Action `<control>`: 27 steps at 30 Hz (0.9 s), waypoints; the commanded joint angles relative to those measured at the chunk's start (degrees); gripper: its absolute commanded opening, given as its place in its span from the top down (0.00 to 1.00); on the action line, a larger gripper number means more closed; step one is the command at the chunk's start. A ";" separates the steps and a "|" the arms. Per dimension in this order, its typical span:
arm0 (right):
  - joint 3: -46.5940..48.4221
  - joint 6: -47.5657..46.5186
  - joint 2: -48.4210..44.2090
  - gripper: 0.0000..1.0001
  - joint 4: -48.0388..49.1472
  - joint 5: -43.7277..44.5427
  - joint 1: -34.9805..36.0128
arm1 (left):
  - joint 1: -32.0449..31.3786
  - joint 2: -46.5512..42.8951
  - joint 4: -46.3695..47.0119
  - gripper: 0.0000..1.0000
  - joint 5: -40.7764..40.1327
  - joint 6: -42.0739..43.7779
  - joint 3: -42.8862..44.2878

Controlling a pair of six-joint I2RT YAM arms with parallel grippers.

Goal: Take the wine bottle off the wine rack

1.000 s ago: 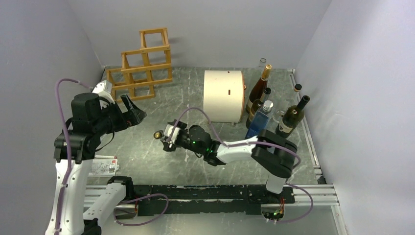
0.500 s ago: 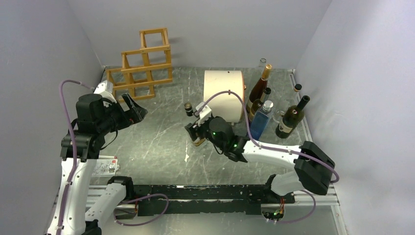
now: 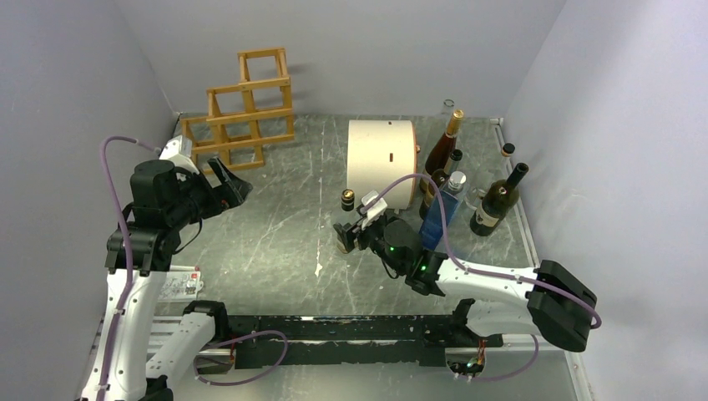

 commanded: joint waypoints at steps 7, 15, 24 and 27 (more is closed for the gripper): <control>0.21 -3.07 -1.37 0.35 -2.47 0.64 -0.21 | -0.13 0.31 4.82 0.03 0.18 1.40 -0.57; 3.44 -3.53 -7.08 0.02 -11.67 1.52 -0.20 | -0.19 1.11 6.49 0.02 -2.69 3.15 1.09; 15.70 -2.85 -14.96 0.00 -35.04 1.90 -0.24 | -0.13 4.16 11.01 0.02 -1.85 4.90 3.40; 19.89 -4.40 -17.49 0.00 -39.74 6.59 -0.20 | -0.13 5.83 12.48 0.02 -2.19 7.35 6.99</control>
